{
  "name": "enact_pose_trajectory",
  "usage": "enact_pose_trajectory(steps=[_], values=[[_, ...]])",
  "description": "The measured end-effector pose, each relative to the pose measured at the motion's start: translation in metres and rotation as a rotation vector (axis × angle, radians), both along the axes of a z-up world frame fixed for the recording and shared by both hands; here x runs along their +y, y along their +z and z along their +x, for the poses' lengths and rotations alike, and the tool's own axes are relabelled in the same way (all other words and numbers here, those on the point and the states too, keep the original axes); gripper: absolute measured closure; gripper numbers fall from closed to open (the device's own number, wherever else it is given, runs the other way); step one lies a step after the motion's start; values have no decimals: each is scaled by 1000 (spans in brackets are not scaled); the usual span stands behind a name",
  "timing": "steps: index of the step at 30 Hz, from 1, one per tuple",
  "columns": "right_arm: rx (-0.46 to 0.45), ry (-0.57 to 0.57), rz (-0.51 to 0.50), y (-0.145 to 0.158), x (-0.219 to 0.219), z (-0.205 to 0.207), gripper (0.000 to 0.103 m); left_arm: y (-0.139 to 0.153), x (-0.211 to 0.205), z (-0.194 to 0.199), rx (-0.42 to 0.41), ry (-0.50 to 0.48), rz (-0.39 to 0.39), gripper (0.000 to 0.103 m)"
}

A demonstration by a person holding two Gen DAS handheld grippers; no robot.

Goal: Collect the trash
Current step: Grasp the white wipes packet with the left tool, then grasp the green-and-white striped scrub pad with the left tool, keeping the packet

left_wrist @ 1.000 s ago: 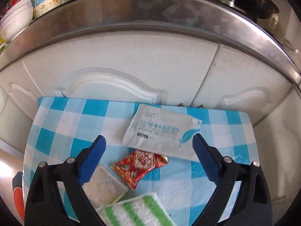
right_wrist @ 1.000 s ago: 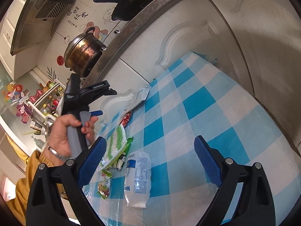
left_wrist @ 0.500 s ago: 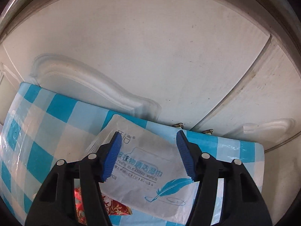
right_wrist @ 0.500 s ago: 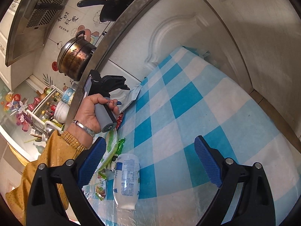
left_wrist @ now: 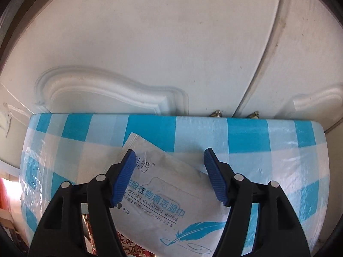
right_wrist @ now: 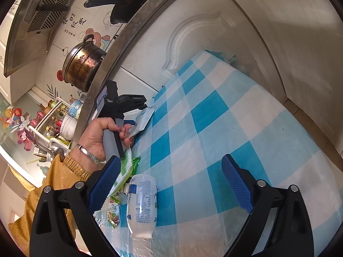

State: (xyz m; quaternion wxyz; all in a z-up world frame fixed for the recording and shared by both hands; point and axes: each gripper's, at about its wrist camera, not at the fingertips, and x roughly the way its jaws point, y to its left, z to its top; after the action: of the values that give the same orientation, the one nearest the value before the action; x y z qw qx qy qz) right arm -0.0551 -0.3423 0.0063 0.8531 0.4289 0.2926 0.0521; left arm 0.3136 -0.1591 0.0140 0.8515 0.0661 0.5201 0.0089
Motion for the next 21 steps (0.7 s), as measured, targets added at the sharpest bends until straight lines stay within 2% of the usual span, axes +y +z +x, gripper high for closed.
enact_pose_trajectory(steps=[11, 14, 17, 21], values=[[2, 37, -66, 5, 14, 2, 9, 5, 47, -82, 125, -113, 6, 35], [6, 59, -96, 6, 21, 3, 9, 9, 61, -102, 142, -123, -35, 35], [6, 82, -134, 9, 29, 3, 9, 20, 81, -122, 146, -148, -98, 35], [4, 112, -177, 11, 40, 4, 9, 49, 103, -151, 74, -179, -126, 35]])
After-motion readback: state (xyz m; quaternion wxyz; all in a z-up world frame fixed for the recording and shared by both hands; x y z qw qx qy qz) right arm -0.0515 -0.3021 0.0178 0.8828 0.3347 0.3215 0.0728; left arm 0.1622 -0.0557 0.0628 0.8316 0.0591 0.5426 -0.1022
